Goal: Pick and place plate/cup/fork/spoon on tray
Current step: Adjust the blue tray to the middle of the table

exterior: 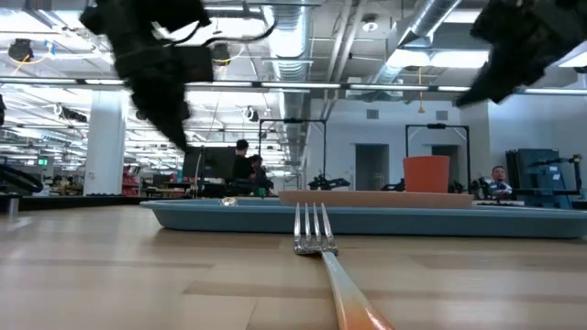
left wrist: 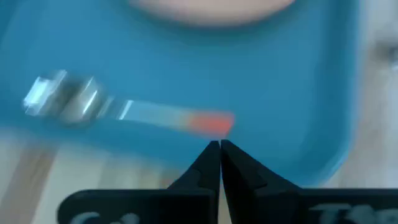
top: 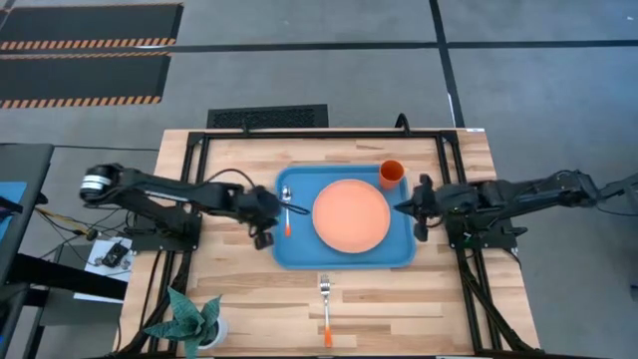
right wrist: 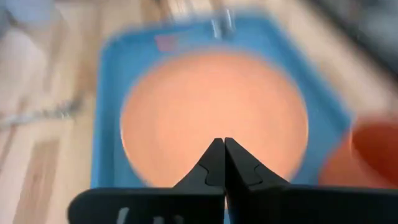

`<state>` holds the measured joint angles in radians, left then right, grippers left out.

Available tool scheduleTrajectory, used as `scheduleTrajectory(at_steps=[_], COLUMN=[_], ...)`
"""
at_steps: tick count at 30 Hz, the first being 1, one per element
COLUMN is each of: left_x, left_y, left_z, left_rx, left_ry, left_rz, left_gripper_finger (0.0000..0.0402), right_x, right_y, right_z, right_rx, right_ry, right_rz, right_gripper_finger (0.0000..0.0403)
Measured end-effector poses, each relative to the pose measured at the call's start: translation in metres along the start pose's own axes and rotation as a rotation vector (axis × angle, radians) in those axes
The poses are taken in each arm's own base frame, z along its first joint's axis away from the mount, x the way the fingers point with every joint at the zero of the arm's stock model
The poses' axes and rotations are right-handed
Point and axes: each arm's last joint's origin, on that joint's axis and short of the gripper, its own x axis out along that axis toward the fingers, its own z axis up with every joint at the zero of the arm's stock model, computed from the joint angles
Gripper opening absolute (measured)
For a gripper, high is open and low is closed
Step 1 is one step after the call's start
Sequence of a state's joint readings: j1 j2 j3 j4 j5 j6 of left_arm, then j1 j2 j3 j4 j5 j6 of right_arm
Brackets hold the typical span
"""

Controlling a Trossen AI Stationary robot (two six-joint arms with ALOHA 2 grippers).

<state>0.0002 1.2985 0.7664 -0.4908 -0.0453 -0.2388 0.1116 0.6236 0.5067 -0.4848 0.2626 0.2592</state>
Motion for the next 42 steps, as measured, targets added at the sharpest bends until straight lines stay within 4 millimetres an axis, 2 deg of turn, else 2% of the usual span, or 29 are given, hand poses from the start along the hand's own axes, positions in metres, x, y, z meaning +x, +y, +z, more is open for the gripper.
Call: scheduleTrajectory(at_steps=[5,10,14,19,24,30,35,42], left_x=[-0.008,0.008,0.02,0.022,0.022,0.025,0.026,0.026], left_y=[0.017,0.03,0.041,0.054,0.06,0.06,0.059,0.059], left_z=[-0.032,-0.057,-0.066,-0.068,-0.067,-0.073,-0.07,-0.07], left_rx=[-0.1,-0.219,-0.301,-0.371,-0.403,-0.495,-0.529,-0.567], left_ry=[0.105,0.127,0.06,0.032,0.032,0.038,0.001,-0.003], left_rz=[0.115,0.16,0.179,0.216,0.211,0.199,0.158,0.169], left_gripper_finger=[0.0,0.0,0.0,0.0,0.0,0.0,0.0,0.0], right_x=[0.01,0.018,0.026,0.037,0.056,0.078,0.09,0.099], right_y=[0.001,0.0,-0.005,-0.022,-0.038,-0.046,-0.044,-0.038], right_z=[-0.008,-0.022,-0.027,-0.037,-0.049,-0.05,-0.053,-0.05], right_rx=[0.15,0.329,0.451,0.589,0.66,0.668,0.64,0.625], right_ry=[0.315,0.526,0.587,0.68,0.705,0.695,0.716,0.655], right_rz=[-0.104,-0.262,-0.375,-0.59,-0.612,-0.582,-0.561,-0.509], right_gripper_finger=[0.0009,0.0008,0.0006,0.0003,0.0003,0.0003,0.0003,0.0003])
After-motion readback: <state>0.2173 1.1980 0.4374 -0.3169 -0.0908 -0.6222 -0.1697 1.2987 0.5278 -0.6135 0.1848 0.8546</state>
